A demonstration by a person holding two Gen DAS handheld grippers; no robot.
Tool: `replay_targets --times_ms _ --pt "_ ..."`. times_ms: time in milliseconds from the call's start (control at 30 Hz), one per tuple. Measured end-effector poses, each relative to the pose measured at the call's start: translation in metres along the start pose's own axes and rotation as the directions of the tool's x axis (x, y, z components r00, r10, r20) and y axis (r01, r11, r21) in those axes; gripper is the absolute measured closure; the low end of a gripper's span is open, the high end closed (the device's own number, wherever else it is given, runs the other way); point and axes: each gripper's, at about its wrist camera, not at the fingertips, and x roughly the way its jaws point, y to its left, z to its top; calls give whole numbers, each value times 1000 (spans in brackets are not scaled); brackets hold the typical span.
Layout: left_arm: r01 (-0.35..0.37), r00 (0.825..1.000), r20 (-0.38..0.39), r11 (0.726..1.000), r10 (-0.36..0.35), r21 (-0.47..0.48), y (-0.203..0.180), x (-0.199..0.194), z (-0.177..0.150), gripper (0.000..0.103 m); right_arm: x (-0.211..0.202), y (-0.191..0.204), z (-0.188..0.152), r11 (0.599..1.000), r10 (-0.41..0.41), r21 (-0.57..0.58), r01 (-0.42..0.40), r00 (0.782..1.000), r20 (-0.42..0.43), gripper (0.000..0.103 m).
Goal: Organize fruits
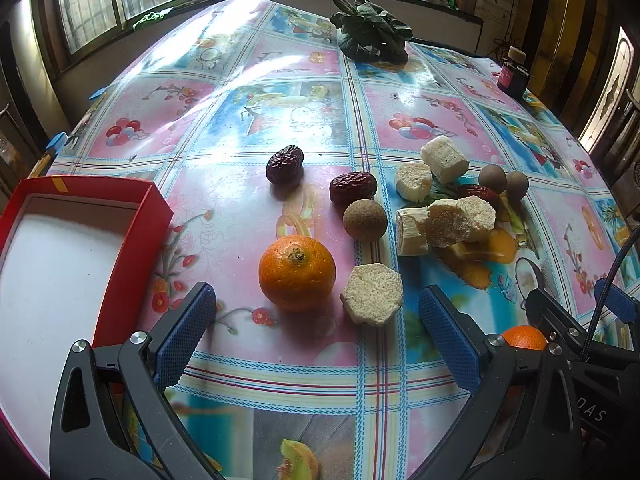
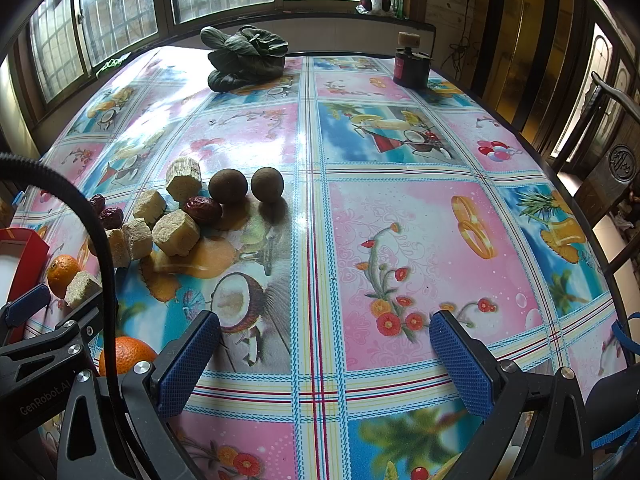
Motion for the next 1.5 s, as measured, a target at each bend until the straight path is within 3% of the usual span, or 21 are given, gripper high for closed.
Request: replay_targets --times_ms 200,367,600,667,900,1000,1267,1500 --pt "12 1000 -10 1000 -12 20 1 -1 1 1 0 0 0 1000 0 0 0 1000 0 0" --pt "101 992 -81 990 -93 102 7 -8 4 1 -4 0 1 1000 20 -8 -20 1000 -2 2" --pt "202 978 -74 974 -195 104 28 -43 -6 1 -36 -10 -1 992 125 21 -127 989 84 7" --pt "214 976 -69 970 -207 115 31 -48 -8 1 -44 -9 -3 993 120 -13 -120 989 88 11" --pt "177 984 -31 979 -175 98 38 -52 3 4 -59 -9 -8 987 153 -55 -150 987 53 19" --pt "155 988 -16 979 -155 134 34 -49 11 8 -62 -7 -10 985 156 -85 -150 986 66 20" --pt "121 992 -64 941 -106 316 23 -36 15 27 -61 -2 -11 978 183 -114 -175 981 61 31" --pt "171 985 -90 910 -148 377 21 -23 21 27 -56 6 -11 967 225 -127 -219 974 37 35"
